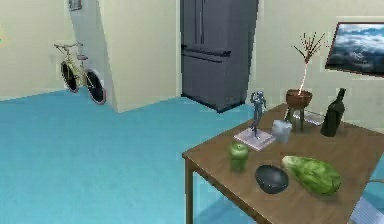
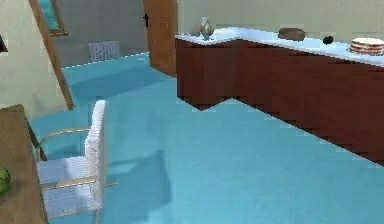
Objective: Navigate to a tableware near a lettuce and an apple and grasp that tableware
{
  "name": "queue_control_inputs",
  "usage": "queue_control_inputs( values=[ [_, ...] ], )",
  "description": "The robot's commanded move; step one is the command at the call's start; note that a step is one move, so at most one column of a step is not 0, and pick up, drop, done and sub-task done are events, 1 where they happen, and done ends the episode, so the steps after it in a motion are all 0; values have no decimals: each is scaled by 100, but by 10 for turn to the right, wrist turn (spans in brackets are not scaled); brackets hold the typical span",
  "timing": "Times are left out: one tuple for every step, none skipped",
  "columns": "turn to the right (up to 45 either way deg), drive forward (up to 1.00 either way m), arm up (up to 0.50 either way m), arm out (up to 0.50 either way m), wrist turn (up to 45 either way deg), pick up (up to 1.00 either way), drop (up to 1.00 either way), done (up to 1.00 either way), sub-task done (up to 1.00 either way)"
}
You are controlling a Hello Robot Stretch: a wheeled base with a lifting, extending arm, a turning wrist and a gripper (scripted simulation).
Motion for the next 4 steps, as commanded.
queue_control_inputs(
  values=[
    [-450, 0, 0, 0, 0, 0, 0, 0, 0],
    [-180, 0, 0, 0, 0, 0, 0, 0, 0],
    [0, 0, 50, 0, 0, 0, 0, 0, 0],
    [0, 0, 38, 0, 0, 0, 0, 0, 0]
  ],
)
